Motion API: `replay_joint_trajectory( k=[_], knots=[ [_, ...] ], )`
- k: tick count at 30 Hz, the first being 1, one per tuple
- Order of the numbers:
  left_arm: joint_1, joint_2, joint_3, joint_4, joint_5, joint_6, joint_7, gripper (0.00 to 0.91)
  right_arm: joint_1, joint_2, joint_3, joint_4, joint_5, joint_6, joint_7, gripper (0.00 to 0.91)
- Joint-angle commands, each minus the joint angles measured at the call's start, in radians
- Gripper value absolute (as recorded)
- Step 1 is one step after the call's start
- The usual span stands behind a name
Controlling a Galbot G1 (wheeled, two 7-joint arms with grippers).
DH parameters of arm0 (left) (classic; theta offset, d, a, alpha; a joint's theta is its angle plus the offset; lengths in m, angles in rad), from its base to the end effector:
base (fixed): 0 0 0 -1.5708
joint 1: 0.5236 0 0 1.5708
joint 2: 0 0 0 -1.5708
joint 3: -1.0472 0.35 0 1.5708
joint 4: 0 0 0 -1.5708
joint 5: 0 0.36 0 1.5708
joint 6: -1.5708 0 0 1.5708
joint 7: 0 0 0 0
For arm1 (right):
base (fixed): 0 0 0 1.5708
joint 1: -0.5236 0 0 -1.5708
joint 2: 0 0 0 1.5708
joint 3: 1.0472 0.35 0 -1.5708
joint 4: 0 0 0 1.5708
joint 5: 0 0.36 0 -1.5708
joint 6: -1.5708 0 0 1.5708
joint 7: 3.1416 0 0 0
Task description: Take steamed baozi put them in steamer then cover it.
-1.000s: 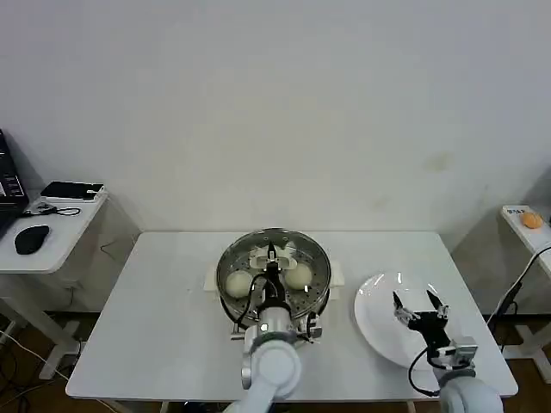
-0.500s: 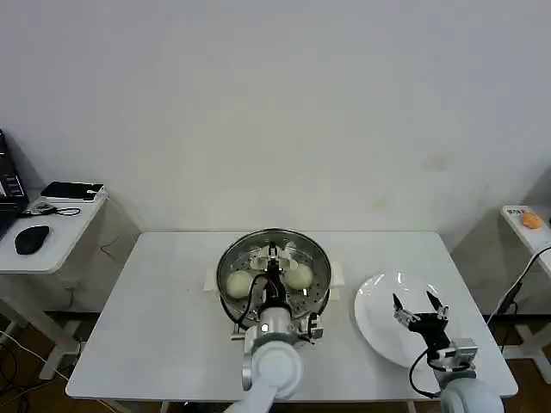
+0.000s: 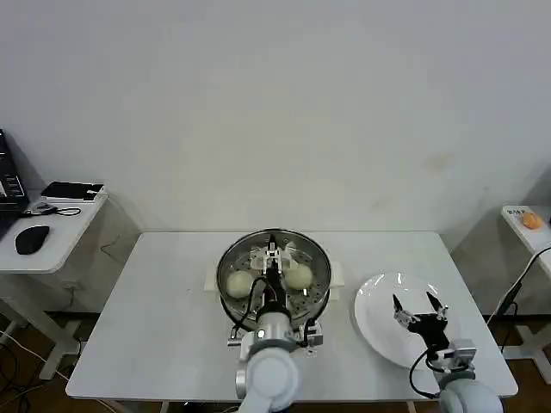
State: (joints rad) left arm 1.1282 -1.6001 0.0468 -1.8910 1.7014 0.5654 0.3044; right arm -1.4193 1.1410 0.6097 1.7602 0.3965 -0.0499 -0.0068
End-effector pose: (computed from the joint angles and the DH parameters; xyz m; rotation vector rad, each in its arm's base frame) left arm 0.2680 -0.1914 -0.2537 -0.0390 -2.2927 -2.0884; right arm 0.2395 -0.1452 -0.3553 0.0159 -2.9267 0.0595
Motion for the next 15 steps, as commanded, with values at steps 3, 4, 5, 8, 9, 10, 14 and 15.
replay_joint_trajectory(
  k=[3,4,5,8,9,10,14,15],
  knots=[
    [0.029,0.004,-0.002,-0.080,-0.036,-0.016,0.017,0.907,-0.001,-0.004,0.000,-0.003,-0.002,0.002,0.000,0.907],
    [0.033,0.006,-0.002,-0.086,-0.040,-0.016,0.019,0.907,-0.001,-0.008,0.000,-0.004,-0.002,0.004,-0.001,0.907],
    [0.035,0.008,-0.002,-0.093,-0.042,-0.016,0.020,0.907,-0.001,-0.011,0.000,-0.005,0.000,0.004,-0.001,0.907],
    [0.043,0.013,-0.006,-0.111,-0.047,-0.019,0.019,0.907,-0.003,-0.015,0.002,-0.005,0.001,0.006,-0.001,0.907],
    [0.047,0.016,-0.007,-0.118,-0.049,-0.020,0.019,0.907,-0.003,-0.015,0.002,-0.004,0.001,0.006,-0.001,0.907],
    [0.051,0.021,-0.009,-0.132,-0.051,-0.021,0.020,0.907,-0.006,-0.014,0.003,-0.003,0.001,0.006,-0.001,0.907],
    [0.067,0.041,-0.017,-0.178,-0.075,-0.022,0.026,0.907,-0.009,-0.014,0.002,-0.004,0.000,0.009,-0.001,0.907],
    [0.070,0.048,-0.021,-0.193,-0.092,-0.022,0.028,0.907,-0.009,-0.014,0.001,-0.005,0.001,0.010,-0.002,0.907]
  ],
)
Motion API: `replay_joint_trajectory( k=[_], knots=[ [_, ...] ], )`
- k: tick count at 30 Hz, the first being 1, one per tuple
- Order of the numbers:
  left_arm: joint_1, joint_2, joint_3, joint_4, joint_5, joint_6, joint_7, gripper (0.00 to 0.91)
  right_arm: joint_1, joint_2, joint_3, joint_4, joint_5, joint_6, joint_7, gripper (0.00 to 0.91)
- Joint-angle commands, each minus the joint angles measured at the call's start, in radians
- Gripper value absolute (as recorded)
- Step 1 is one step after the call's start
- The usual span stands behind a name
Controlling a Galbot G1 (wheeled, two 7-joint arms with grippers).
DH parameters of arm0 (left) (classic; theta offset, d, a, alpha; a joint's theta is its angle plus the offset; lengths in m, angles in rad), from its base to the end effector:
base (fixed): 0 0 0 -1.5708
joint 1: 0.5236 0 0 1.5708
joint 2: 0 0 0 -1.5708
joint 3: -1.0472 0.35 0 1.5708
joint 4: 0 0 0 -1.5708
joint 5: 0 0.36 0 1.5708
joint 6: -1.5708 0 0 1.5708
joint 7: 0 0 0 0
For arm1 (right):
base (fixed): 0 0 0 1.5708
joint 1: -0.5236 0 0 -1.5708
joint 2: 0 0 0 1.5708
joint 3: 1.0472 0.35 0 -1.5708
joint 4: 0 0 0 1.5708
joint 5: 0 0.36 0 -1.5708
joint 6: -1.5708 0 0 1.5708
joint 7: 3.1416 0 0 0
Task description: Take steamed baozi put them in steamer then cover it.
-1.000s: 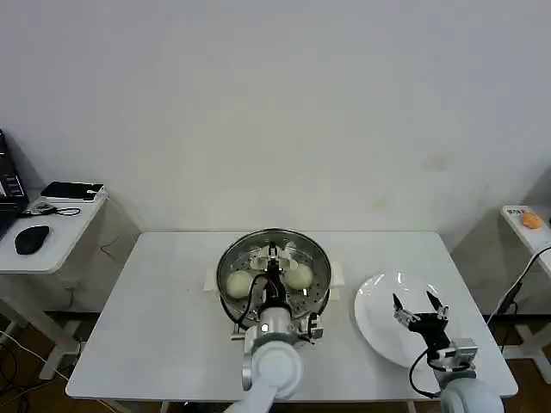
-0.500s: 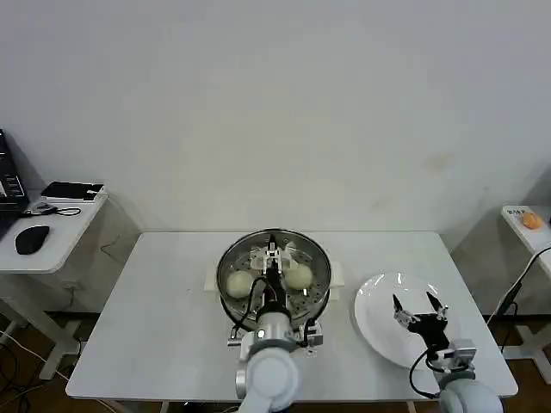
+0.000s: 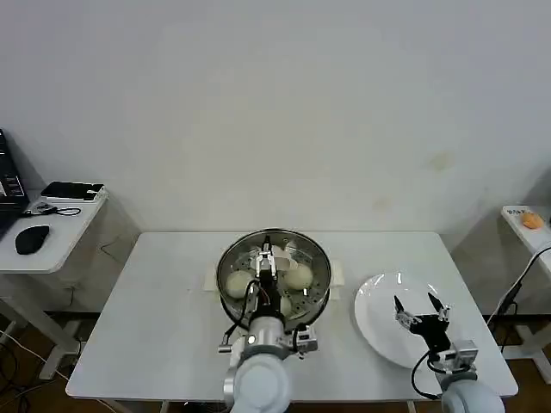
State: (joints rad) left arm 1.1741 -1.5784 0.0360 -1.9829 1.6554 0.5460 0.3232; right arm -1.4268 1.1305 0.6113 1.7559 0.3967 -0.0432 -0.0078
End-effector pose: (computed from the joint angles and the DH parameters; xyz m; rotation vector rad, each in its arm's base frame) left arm 0.2514 -0.1767 -0.2382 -0.0706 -2.3584 -2.0253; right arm 0.2372 -0.1490 -0.3568 0.0172 -2.9223 0.0745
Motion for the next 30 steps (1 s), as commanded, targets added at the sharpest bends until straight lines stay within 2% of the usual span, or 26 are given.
replay_joint_trajectory(
  k=[1,8,11,14,16,19,20,22,25,27,30],
  knots=[
    [0.030,0.035,-0.018,-0.119,-0.067,-0.002,0.014,0.907,-0.001,-0.004,-0.001,-0.002,0.000,0.002,-0.001,0.907],
    [0.060,0.107,-0.089,-0.211,-0.227,-0.003,0.023,0.907,0.000,-0.005,-0.005,0.005,0.005,0.000,-0.004,0.907],
    [0.073,0.154,-0.142,-0.260,-0.387,-0.030,-0.060,0.907,-0.001,-0.007,-0.005,0.018,0.043,0.002,-0.006,0.907],
    [0.076,0.197,-0.240,-0.301,-0.694,-0.042,-0.099,0.907,-0.009,-0.013,-0.005,0.046,0.087,-0.008,-0.007,0.907],
    [0.105,0.221,-0.379,-0.294,-0.960,-0.162,-0.177,0.907,-0.017,-0.020,-0.016,0.071,0.100,-0.013,-0.005,0.907],
    [0.144,0.223,-0.539,-0.247,-1.210,-0.260,-0.203,0.907,-0.022,-0.036,-0.042,0.082,0.124,-0.007,0.005,0.907],
    [0.151,0.227,-0.569,-0.232,-1.248,-0.282,-0.216,0.907,-0.022,-0.040,-0.054,0.082,0.128,-0.005,0.007,0.907],
    [0.193,0.247,-0.632,-0.139,-1.369,-0.401,-0.255,0.907,-0.014,-0.053,-0.079,0.082,0.142,0.000,0.020,0.907],
    [0.250,0.276,-0.681,-0.033,-1.386,-0.563,-0.291,0.907,0.002,-0.053,-0.086,0.078,0.140,0.000,0.027,0.907],
    [0.288,0.282,-0.710,-0.005,-1.435,-0.571,-0.283,0.907,0.003,-0.055,-0.079,0.082,0.117,-0.019,0.018,0.907],
    [0.335,0.283,-0.731,0.015,-1.536,-0.554,-0.272,0.907,0.002,-0.062,-0.088,0.096,0.155,-0.038,0.037,0.907]
  ],
)
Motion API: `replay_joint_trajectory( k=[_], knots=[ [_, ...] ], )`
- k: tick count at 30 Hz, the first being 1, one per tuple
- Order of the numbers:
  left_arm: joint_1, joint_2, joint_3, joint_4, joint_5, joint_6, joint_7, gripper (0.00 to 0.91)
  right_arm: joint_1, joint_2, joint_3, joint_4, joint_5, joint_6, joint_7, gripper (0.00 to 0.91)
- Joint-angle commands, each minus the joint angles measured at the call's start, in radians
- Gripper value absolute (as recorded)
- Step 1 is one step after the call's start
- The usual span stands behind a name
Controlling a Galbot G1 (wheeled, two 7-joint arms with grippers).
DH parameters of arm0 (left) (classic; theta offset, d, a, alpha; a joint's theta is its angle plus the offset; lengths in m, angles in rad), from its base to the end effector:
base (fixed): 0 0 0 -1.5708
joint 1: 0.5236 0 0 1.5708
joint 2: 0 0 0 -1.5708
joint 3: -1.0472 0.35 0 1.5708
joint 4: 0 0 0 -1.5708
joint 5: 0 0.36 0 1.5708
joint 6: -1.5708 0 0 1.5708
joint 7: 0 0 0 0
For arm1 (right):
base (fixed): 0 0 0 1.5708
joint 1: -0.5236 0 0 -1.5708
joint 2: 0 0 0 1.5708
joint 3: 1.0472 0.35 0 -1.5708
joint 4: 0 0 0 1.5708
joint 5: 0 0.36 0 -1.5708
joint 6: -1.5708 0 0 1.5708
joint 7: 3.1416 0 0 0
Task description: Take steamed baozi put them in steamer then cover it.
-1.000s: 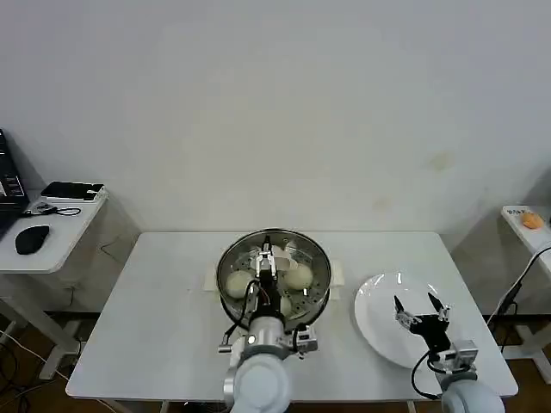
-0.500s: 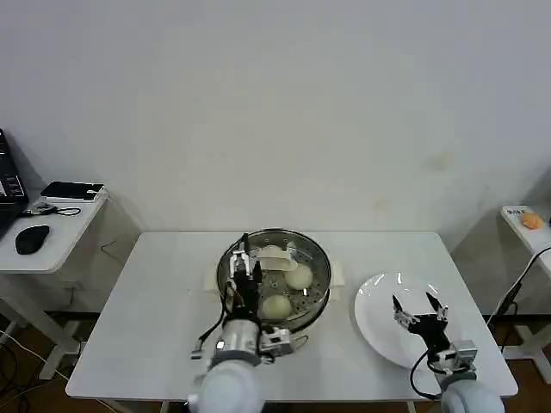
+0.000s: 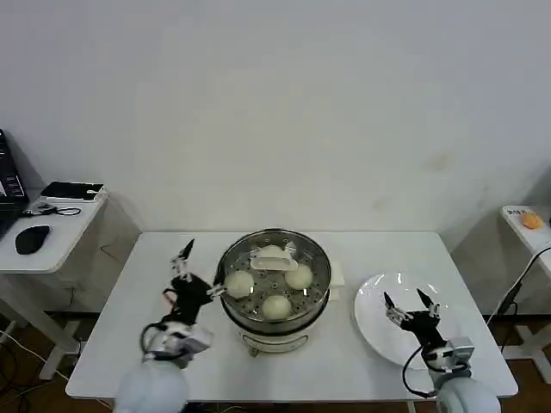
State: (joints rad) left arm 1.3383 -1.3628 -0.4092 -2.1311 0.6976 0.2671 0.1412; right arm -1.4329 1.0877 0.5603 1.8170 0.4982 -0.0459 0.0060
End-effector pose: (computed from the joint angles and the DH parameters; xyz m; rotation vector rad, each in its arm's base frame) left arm 0.2436 -0.0013 -0.2426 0.1748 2.8609 1.2764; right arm 0.2381 -0.1332 -0.3409 0.1104 -2.9423 -0.0353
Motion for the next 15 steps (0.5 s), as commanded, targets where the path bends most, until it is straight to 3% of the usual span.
replay_joint_trajectory(
  k=[1,4,8,15],
  knots=[
    [0.179,0.067,-0.285,0.169,-0.593,-0.265,-0.093,0.907,0.010,-0.023,-0.043,0.036,0.062,-0.034,0.020,0.907],
    [0.199,0.063,-0.279,0.177,-0.615,-0.231,-0.091,0.907,0.013,-0.056,-0.067,0.045,0.053,-0.059,0.023,0.907],
    [0.222,0.063,-0.278,0.178,-0.662,-0.159,-0.085,0.907,0.029,-0.158,-0.130,0.067,0.159,-0.062,0.110,0.907],
    [0.275,0.055,-0.274,0.171,-0.675,-0.139,-0.089,0.907,0.028,-0.159,-0.113,0.080,0.160,-0.093,0.112,0.907]
  ],
)
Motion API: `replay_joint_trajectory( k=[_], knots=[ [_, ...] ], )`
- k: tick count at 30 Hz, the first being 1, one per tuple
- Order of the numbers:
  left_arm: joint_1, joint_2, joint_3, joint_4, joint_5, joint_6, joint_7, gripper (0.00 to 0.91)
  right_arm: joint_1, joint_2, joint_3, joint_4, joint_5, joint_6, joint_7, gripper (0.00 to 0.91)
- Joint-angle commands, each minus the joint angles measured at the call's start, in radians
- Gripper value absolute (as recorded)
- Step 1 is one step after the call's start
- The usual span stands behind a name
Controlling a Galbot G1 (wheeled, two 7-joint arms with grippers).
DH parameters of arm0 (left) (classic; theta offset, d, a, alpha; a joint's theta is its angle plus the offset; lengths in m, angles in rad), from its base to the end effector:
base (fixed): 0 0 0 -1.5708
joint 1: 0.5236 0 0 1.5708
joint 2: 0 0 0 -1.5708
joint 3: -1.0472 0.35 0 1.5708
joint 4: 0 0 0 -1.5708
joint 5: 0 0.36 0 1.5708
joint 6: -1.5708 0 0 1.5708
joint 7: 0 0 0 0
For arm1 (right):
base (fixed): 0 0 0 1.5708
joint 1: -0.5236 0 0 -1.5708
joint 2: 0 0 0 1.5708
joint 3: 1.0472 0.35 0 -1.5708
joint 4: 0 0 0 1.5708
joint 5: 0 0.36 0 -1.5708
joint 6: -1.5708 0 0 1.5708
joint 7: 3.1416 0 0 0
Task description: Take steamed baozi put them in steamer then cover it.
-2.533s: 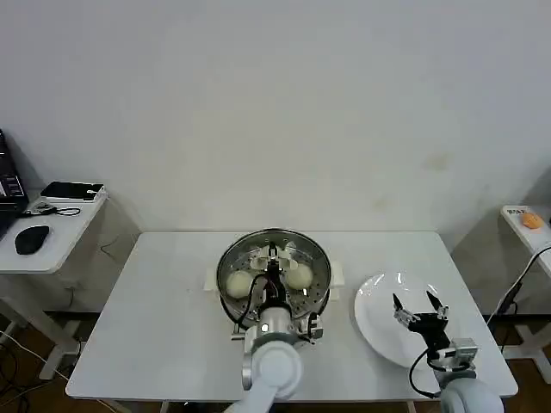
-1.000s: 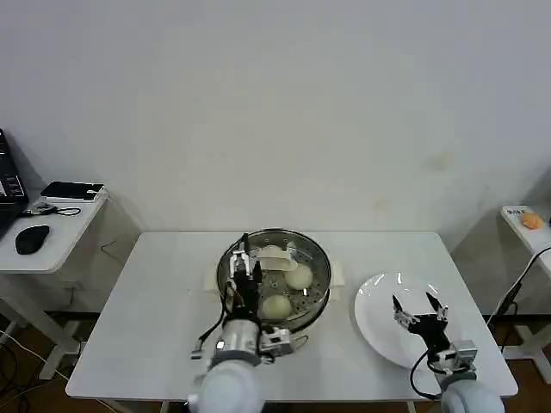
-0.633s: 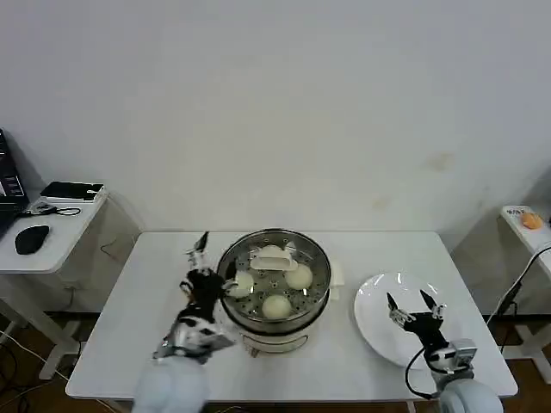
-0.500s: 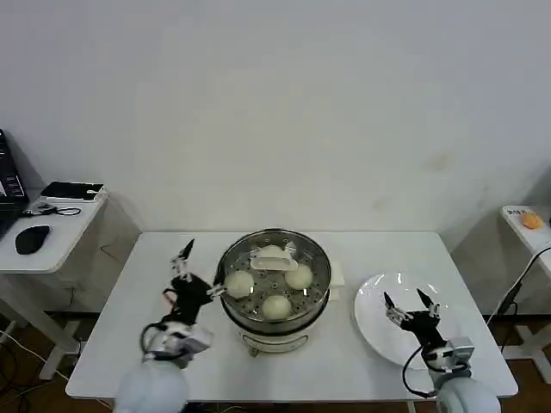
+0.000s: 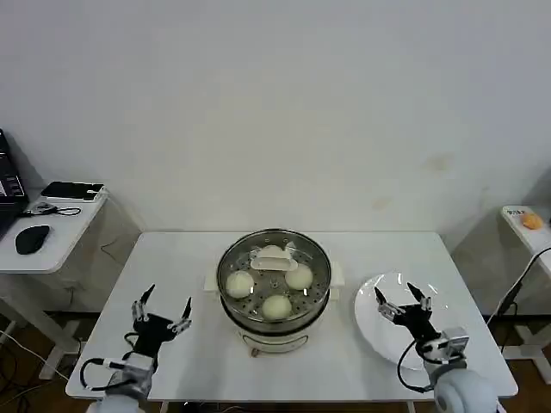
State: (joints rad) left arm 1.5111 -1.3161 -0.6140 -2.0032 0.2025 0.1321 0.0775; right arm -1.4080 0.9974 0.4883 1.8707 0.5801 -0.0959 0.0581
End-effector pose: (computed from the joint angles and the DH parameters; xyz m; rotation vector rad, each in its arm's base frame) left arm 0.2082 0.0787 -0.3114 -0.1125 -2.8953 -0.6896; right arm 0.2470 -0.1220 -0.3190 0.1928 -2.9112 -0.0451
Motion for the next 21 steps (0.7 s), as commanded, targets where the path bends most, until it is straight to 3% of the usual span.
replay_joint_trajectory(
  k=[1,11,16,21],
  knots=[
    [0.107,0.006,-0.067,0.042,-0.182,-0.006,-0.025,0.907,-0.011,-0.065,-0.043,0.023,0.058,-0.039,0.058,0.907],
    [0.111,-0.004,-0.062,0.034,-0.201,-0.006,-0.021,0.907,-0.032,-0.039,-0.037,-0.009,0.016,-0.007,0.057,0.907],
    [0.108,-0.005,-0.065,0.034,-0.207,-0.006,-0.018,0.907,-0.044,-0.033,-0.025,-0.020,-0.028,0.005,0.016,0.907],
    [0.103,-0.002,-0.073,0.035,-0.209,-0.006,-0.016,0.907,-0.043,-0.025,-0.025,-0.025,-0.025,0.014,0.017,0.907]
  ],
)
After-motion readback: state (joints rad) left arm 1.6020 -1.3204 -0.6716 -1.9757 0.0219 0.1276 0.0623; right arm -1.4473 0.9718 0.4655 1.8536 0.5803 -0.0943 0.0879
